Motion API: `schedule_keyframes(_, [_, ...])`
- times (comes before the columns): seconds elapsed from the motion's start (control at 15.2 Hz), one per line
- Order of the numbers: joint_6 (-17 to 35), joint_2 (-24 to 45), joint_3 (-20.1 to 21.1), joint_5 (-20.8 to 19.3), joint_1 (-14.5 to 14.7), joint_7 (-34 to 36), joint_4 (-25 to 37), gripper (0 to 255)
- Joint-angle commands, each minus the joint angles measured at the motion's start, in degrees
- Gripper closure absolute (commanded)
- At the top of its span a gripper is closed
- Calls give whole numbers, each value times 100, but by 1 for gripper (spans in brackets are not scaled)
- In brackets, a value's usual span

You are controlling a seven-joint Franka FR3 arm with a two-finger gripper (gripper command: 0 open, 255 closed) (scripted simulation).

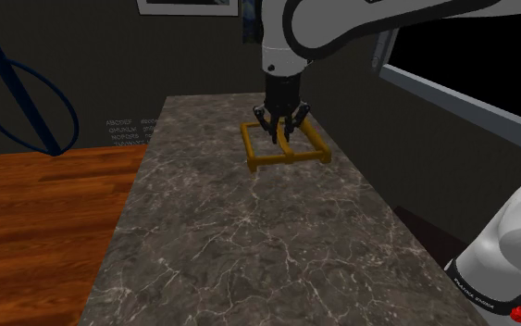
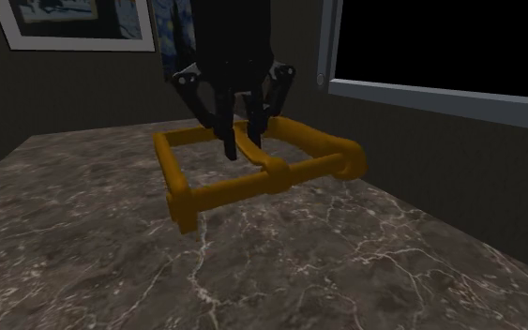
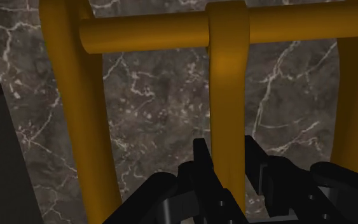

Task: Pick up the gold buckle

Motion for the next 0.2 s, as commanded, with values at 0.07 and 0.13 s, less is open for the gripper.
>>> schedule_keyframes(0.07, [-169,-21,0,8,1,-3,152,255])
schedule_keyframes(0.13, [-169,-20,0,8,1,-2,153,255])
